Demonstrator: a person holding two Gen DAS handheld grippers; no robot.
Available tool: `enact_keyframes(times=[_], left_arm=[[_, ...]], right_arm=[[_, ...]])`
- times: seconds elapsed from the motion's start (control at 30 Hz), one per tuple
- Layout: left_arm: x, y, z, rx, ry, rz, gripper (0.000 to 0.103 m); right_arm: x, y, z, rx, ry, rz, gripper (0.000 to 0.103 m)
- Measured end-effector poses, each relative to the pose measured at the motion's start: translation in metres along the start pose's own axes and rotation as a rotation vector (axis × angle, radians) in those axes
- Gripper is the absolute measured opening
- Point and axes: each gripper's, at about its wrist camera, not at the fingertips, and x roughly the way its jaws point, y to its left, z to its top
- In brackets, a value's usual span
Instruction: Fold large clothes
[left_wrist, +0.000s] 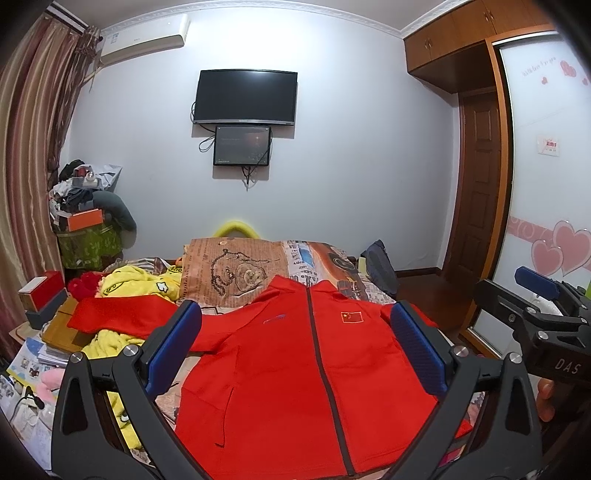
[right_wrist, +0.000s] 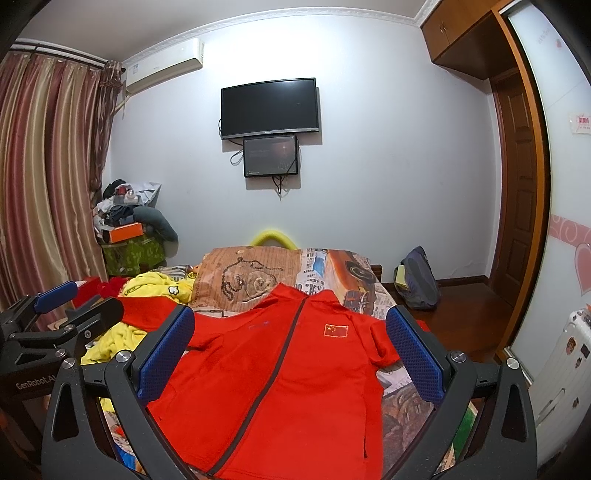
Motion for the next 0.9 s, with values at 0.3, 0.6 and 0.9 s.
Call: enact_keyframes(times=[0.3,0.6,0.9], left_arm=[[0.012,0.004,-0.001,-0.001,0.018,0.005,0.103],[0.05,0.027,0.003,-0.03,0.038,0.032,0.103],[0.117,0.083,0.003,-0.123,0.079,0.148,0.103]], right_arm=[[0.006,-0.003,0.0,0.001,0.023,-0.001,0.103],[0.032,-0.002,0.005,-0.003,0.072,0.008,0.103],[0.091,-0.002,0.001,-0.005,0.14,0.024,0.103]])
